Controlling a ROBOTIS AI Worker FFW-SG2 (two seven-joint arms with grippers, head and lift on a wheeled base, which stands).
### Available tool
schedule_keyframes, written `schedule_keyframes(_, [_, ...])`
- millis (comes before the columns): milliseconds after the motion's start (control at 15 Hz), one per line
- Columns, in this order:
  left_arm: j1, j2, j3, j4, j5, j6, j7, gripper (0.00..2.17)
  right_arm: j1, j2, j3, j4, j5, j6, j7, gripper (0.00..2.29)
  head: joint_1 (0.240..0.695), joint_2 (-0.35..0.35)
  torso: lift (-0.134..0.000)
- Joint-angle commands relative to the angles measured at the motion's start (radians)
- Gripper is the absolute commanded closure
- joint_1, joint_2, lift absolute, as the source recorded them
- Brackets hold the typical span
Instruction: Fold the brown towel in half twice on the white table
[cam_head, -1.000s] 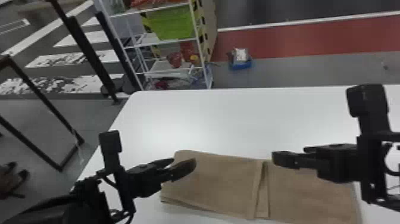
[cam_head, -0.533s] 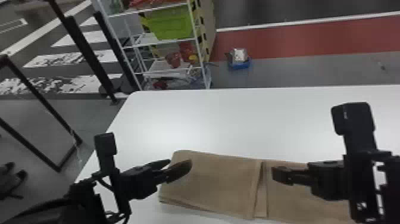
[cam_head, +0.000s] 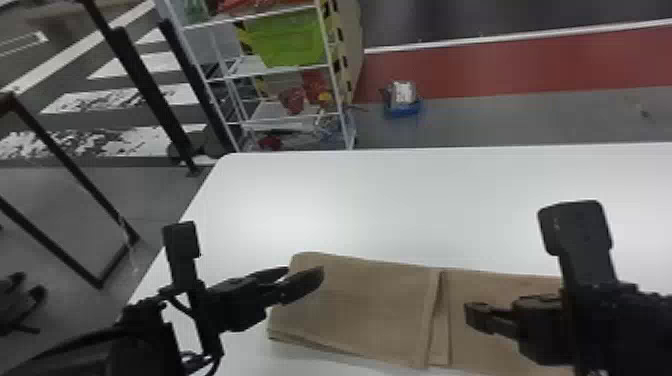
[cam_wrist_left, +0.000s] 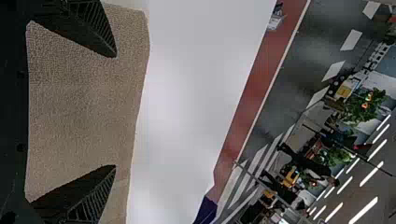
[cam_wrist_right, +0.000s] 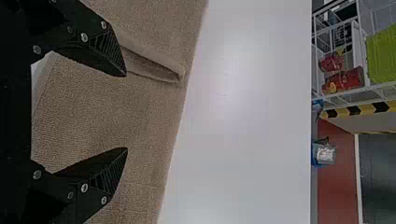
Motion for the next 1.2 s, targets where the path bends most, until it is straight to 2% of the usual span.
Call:
schedule_keyframes(0, [0.000,-0.004,-0.001,0.000,-0.007,0.000,-0.001,0.04,-0.020,0.001,0.011,0.050,-0.010,0.014,-0.031,0.38,0.695,0.286,-0.124])
schedule_keyframes(133, [0.003,-0.004,0.002,-0.001,-0.011,0.003,-0.012,0.04,-0.041,0.001,0.022,0.107,-0.062,0.014,-0.083,0.38,0.695,0.284,-0.124])
schedule_keyframes(267, [0.005,-0.004,0.005,-0.004,-0.011,0.009,-0.020,0.04,-0.063,0.001,0.057,0.117,-0.073,0.014,-0.126,0.38,0.695,0.286,-0.124])
schedule_keyframes(600, [0.009,-0.004,0.015,-0.007,-0.013,0.009,-0.030,0.04,-0.078,0.001,0.087,0.122,-0.097,0.014,-0.132,0.37,0.695,0.322,-0.124])
schedule_keyframes(800, [0.011,-0.004,0.015,-0.010,-0.013,0.009,-0.030,0.04,-0.078,0.001,0.087,0.128,-0.177,0.014,-0.158,0.18,0.695,0.332,-0.124])
schedule_keyframes(933, [0.011,-0.004,0.016,-0.012,-0.013,0.009,-0.030,0.04,-0.077,0.001,0.084,0.130,-0.229,0.014,-0.184,0.17,0.695,0.350,-0.124])
schedule_keyframes(1133, [0.015,-0.004,0.016,-0.023,-0.013,0.019,-0.035,0.04,-0.069,0.001,0.085,0.131,-0.240,0.014,-0.219,0.17,0.695,0.350,-0.124])
